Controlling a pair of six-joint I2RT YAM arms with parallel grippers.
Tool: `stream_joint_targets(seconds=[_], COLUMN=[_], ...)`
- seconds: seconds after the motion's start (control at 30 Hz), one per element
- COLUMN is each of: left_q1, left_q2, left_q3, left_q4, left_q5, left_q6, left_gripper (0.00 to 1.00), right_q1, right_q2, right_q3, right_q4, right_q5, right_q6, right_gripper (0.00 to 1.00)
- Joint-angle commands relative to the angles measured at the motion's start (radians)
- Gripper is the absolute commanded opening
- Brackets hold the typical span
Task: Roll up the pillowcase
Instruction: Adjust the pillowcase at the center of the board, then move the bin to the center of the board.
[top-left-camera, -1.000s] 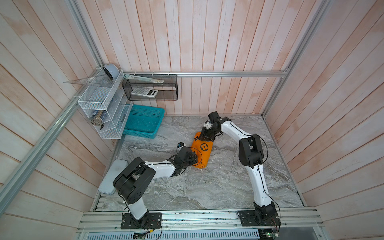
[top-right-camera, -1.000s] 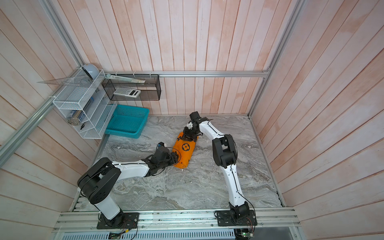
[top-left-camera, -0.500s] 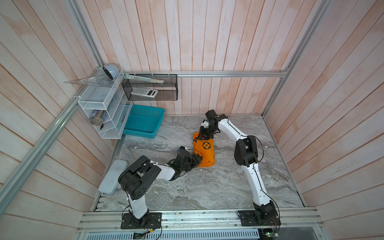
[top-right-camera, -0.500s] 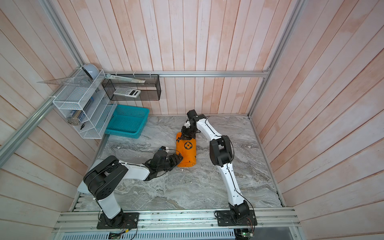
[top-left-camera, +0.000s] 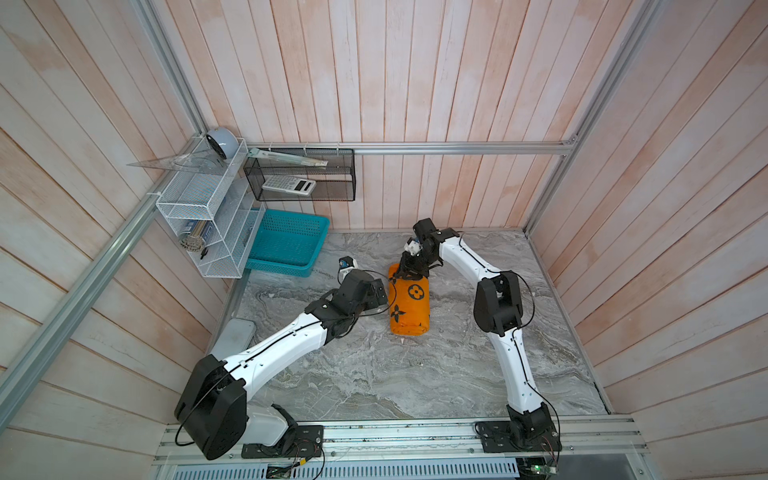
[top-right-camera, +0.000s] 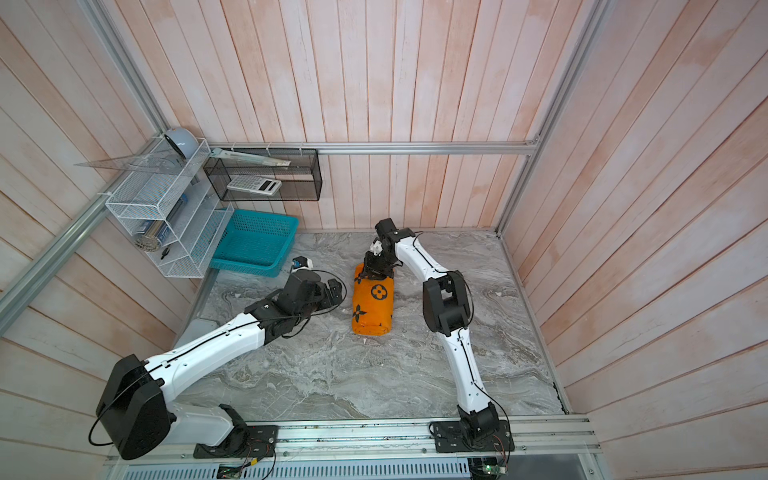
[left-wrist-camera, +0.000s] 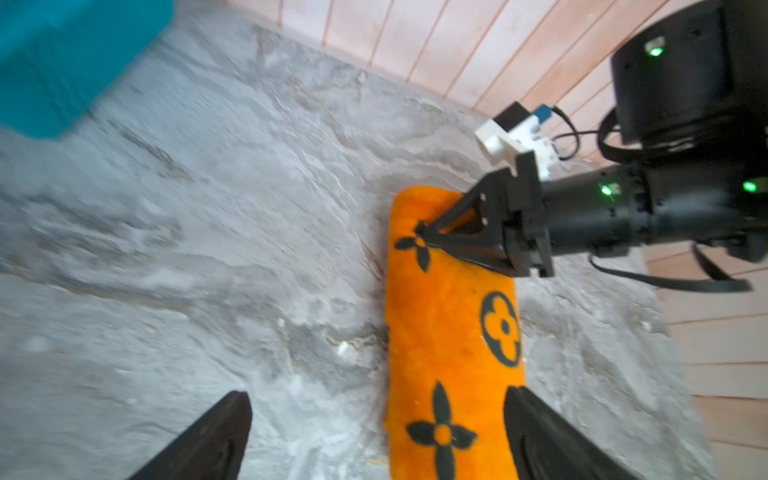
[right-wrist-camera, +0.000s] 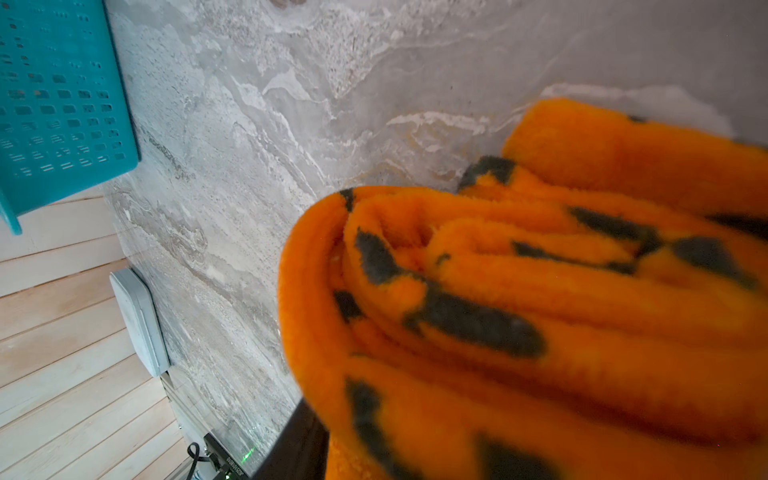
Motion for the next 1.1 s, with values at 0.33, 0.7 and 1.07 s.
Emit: stream_joint_targets(seconds=[0.33,0.7,1.07], left_q1=[0.229,0.391,0.437], left_q2=[0.332,0.604,0.79], left_q3=[0.389,0.579,0.714], left_q4=[-0.227,-0.163,-0.255], left_q5=[-0.388,-0.235,-0.06], left_q6=[0.463,0.592,0.605], left_gripper=[1.0,1.0,0.78], right_q1=[0.044,0.06,0.059], right_q2=[-0.401,-0.469,-0.445], right_q3=[-0.481,-0.692,-0.627], right_q4=[0.097,0.18,0.15], right_q5=[0.041,-0.005,-0.022], right_q6=[0.016,0.01,-0.009], right_gripper=[0.36,0.36,0.36])
